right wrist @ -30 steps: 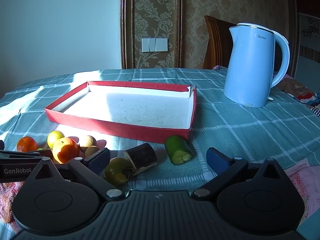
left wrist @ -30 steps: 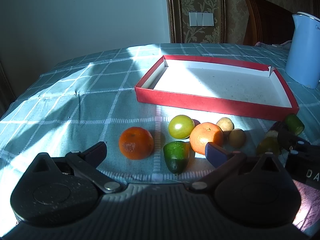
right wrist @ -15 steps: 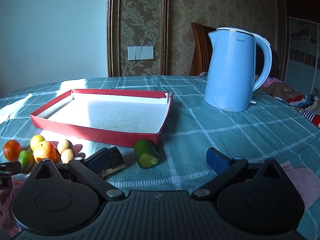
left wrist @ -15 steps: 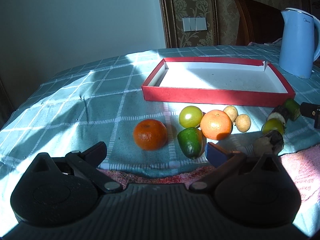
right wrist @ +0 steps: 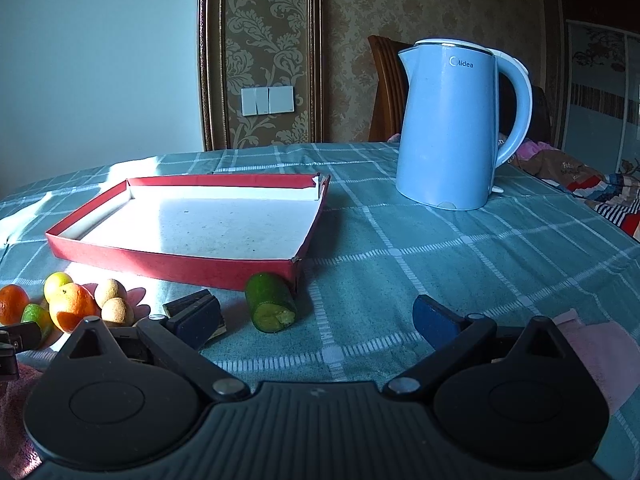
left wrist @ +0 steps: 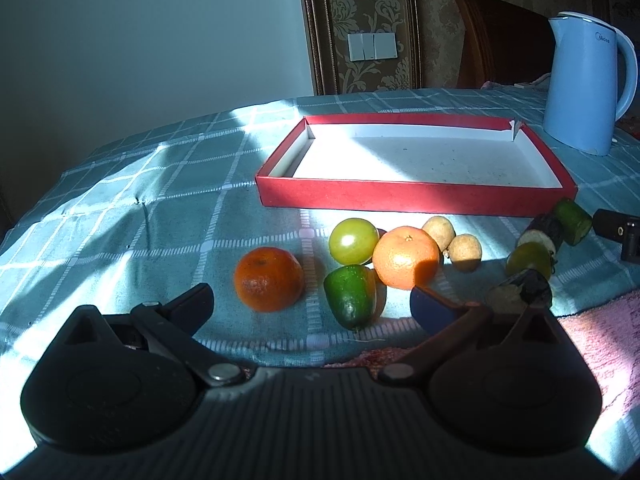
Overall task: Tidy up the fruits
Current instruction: 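Move the right gripper to the cucumber piece and close on it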
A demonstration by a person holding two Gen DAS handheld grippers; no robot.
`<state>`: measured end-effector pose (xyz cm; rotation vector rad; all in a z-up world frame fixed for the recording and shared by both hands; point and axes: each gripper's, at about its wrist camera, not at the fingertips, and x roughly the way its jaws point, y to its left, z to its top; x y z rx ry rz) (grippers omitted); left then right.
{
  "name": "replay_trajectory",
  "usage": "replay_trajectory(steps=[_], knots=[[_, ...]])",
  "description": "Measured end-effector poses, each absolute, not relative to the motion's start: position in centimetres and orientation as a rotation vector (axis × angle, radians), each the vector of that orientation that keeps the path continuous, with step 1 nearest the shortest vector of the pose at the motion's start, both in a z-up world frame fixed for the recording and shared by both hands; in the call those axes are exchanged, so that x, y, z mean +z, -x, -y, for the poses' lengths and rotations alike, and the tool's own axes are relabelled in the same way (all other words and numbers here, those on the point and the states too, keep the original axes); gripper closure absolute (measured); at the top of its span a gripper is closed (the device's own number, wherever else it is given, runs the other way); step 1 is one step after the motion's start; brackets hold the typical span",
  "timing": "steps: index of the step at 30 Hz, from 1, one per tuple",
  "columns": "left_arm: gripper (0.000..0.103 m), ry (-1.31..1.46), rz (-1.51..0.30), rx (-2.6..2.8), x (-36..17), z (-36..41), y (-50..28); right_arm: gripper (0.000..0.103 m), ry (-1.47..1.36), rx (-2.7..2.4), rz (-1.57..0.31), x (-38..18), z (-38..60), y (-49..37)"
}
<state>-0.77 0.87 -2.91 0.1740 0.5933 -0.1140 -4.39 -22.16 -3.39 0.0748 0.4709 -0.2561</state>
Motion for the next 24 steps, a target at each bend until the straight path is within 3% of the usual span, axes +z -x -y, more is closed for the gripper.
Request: replay_trajectory(steps=[9,11,12,21,24], knots=[[0.001,-0.165,-0.599,-0.126,-3.3,-0.7,0.5,0.000,-0.038,-0.249,-0.514,-4.1,23.5,4.8],[0.005,-0.169,-0.597,-0.129,-3.3,-0.5,0.4,0.000,-0.047,-0.252,-0.519,-4.3,23.9,4.8],[0.013,-0.170,-0.600,-0.132,-3.3,-0.5,0.4,0.000,-0.048,-0.253,-0.524,-4.4,24.0,4.6],[0.017,-0.155,-0.612,-0.145,-3.9,-0.4,0.2,0.000,0.016,-0.209,-0.529,-4.1,22.9,2.9],[0.018,-0.152,-0.599,-0.147,-3.9,-0.5,0.2,0.010,0.042,-0.194,-0.531,-4.1,22.4,2.2]])
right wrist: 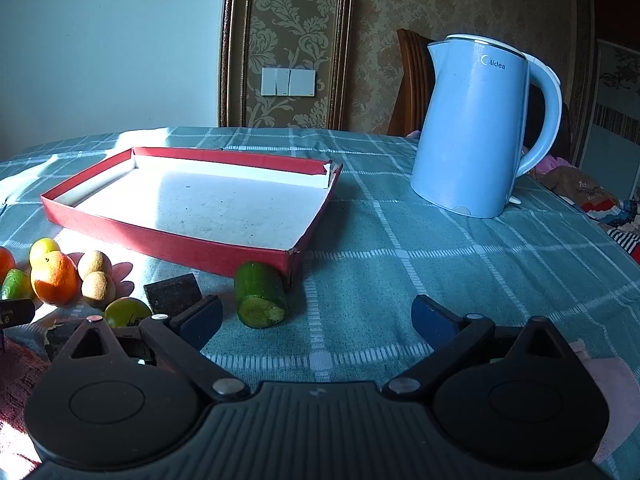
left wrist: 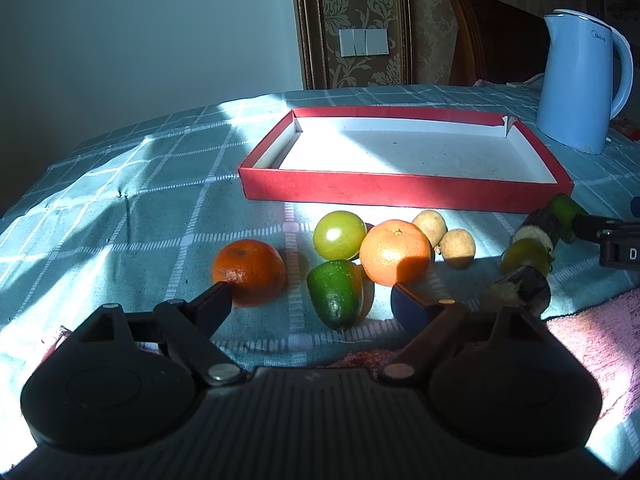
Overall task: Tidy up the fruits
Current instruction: 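Move the right gripper to the cucumber piece and close on it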
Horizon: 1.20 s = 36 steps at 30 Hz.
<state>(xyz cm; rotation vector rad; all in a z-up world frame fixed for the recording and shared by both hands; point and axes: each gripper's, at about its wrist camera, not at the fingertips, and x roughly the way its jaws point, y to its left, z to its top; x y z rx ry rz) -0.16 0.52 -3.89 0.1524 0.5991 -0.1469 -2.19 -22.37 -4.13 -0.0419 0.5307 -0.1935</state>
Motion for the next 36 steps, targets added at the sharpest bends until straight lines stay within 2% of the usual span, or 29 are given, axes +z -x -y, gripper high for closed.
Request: replay_trajectory(steps=[2,11,13,17,20,22,28,36], knots=[[0.019,-0.165,-0.596,-0.154,-3.9,-0.4,0.3,0.016,0.051,-0.182,-0.551,-4.3,22.1,1.6],[0.020,-0.143,-0.567,-0.186,-4.1,-1.2,0.6,0.018,0.064,-0.165,-0.590,-5.0,21.6,-0.1],[0.026,-0.166,-0.535,-0.197,-4.0,-0.9,1.1,0.019,0.053,-0.161,-0.594,-5.1,21.7,-0.4],[0.026,-0.225,-0.517,-0.192,-4.2,0.1,1.4,0.020,0.056,-0.162,-0.597,-5.3,21.7,-0.8],[0.033,-0.229,-0.513,-0.205,-4.0,0.4,1.6,0.034,0.043,-0.147,-0.606,-5.4,21.8,-1.0],[0.039,-0.220,-0.522,-0.237,-3.9,0.6,1.8,0.034,0.038,-0.143,-0.608,-5.5,21.9,-1.1],[0.040,-0.234,-0.543,-0.251,-4.3,1.3,1.5,0.035,0.044,-0.141,-0.605,-5.4,21.8,-1.2],[0.051,-0.096,-0.620,-0.263,-4.6,-0.4,-0.6,0.047,0.013,-0.103,-0.603,-5.4,22.0,-1.2]])
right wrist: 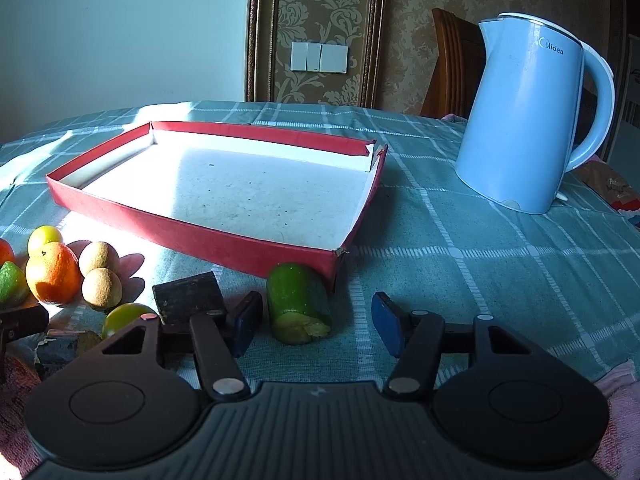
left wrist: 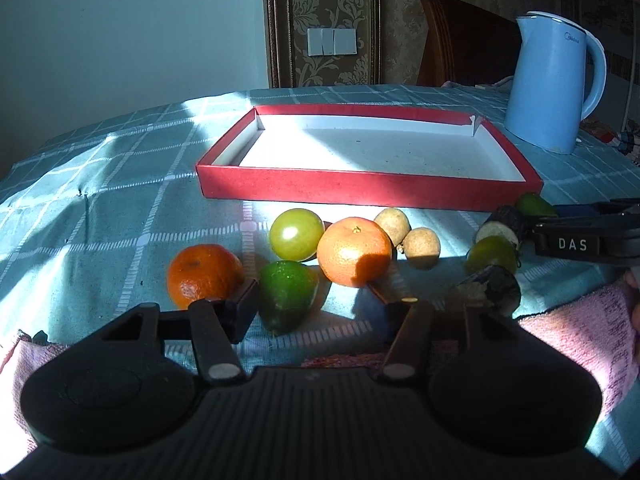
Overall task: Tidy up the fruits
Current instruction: 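Move the right gripper to the cucumber piece and close on it, then carry the cucumber piece into the tray and open the right gripper while the left gripper grasps the lime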
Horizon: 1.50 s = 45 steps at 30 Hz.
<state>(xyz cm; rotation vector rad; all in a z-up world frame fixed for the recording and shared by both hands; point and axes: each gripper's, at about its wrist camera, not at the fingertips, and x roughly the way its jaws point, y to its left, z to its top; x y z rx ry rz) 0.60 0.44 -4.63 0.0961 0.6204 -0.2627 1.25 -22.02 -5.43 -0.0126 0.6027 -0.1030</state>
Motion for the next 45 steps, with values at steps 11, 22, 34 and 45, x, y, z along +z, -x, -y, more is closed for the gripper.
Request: replay_trajectory(steps=[11,22,34,45], knots=[[0.074,-0.048,-0.602,-0.264,-4.8,-1.6,-1.3,0.070,-0.023,-0.061,-0.596,-5.5,22.2,-1.1],[0.074,0.008,-0.604,-0.283,-4.7,-2.5,-1.5,0.071,-0.068,-0.064,-0.577,-5.1,23.0,-0.2],[0.074,-0.005,-0.605,-0.278,-4.8,-2.3,-1.4,0.071,0.050,-0.048,-0.452,-0.1,21.1,-4.4],[0.074,0.005,-0.606,-0.282,-4.8,-2.3,-1.4,0.071,0.091,-0.038,-0.653,-3.1,19.4,-13.8]])
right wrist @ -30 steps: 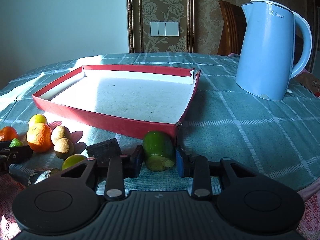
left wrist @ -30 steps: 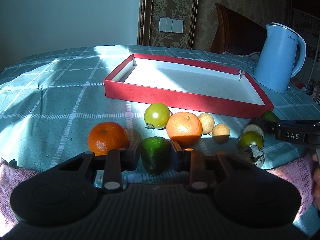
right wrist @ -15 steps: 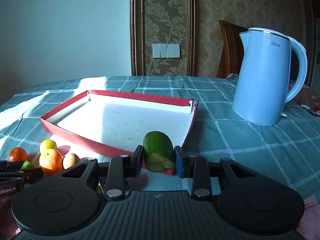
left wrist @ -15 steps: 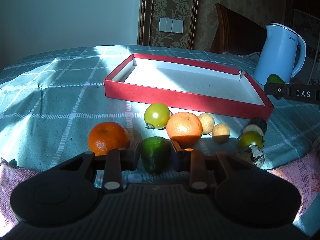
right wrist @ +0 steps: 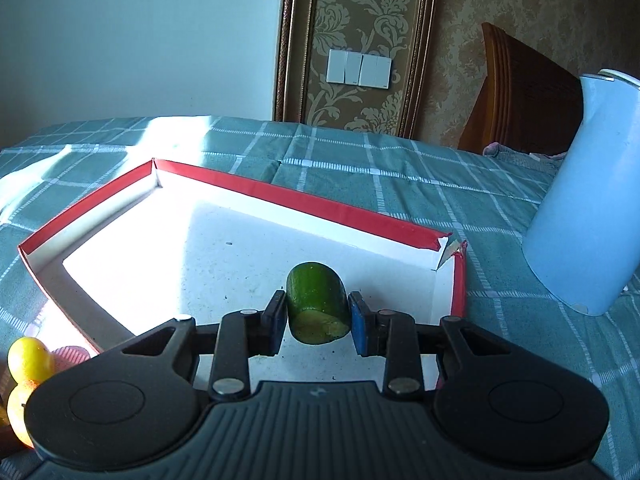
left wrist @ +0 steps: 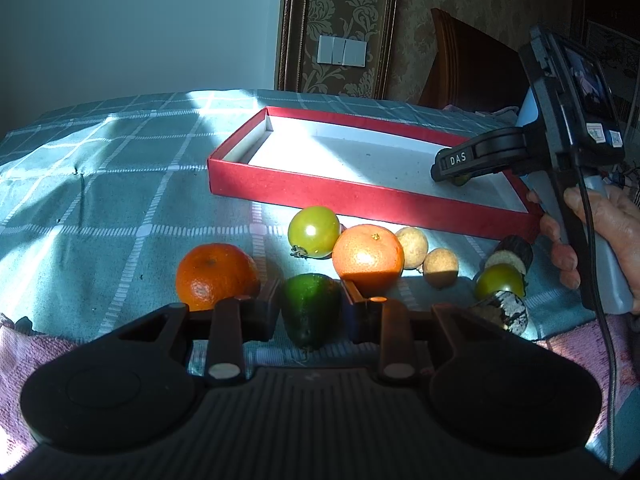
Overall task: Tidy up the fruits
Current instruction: 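Carry the cucumber piece into the tray and open the right gripper while the left gripper grasps the lime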
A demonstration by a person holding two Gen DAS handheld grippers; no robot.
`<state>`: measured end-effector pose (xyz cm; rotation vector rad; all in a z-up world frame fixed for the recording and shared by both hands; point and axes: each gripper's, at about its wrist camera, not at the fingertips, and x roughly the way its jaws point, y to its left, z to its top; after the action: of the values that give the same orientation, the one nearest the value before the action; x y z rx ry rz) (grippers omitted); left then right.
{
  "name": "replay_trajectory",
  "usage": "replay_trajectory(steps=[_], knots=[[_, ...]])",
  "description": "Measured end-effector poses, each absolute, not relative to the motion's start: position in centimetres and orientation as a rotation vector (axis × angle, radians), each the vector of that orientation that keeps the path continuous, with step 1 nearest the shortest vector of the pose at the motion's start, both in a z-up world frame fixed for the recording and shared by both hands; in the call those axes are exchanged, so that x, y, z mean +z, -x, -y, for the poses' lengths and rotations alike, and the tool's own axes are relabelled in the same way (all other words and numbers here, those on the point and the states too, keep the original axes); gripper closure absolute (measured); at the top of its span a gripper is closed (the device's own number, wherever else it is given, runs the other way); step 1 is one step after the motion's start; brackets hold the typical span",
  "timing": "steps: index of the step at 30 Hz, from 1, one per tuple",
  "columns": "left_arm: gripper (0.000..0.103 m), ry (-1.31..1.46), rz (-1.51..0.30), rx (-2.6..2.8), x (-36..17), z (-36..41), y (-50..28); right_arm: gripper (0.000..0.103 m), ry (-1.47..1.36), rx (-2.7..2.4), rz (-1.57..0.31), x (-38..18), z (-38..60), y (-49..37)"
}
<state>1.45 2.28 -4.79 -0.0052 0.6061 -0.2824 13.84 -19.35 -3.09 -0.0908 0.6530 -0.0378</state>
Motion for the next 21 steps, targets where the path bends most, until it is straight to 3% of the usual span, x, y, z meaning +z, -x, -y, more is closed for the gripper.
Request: replay_trajectory(steps=[13,15,16,17,21], knots=[[0.075,0.007,-0.606,-0.283,-4.8,-2.3,-1.5,0.070,0.099,-0.037,-0.697,-3.8,18.6,-15.2],[0.075,0.007,-0.606,-0.283,-4.8,-2.3,-1.5,0.053,0.103,-0.032,-0.708,-3.6,18.7,-15.0],[0.075,0.008,-0.606,-0.283,-4.8,-2.3,-1.4,0.029,0.105,-0.028,-0.710,-3.5,18.7,-14.9],[0.075,0.008,-0.606,-0.283,-4.8,-2.3,-1.4,0.017,0.108,-0.027,-0.693,-3.3,18.7,-14.3],[0.075,0.008,-0.606,-0.283,-4.8,-2.3,-1.4,0.016,0.106,-0.028,-0.638,-2.3,19.4,-11.4]])
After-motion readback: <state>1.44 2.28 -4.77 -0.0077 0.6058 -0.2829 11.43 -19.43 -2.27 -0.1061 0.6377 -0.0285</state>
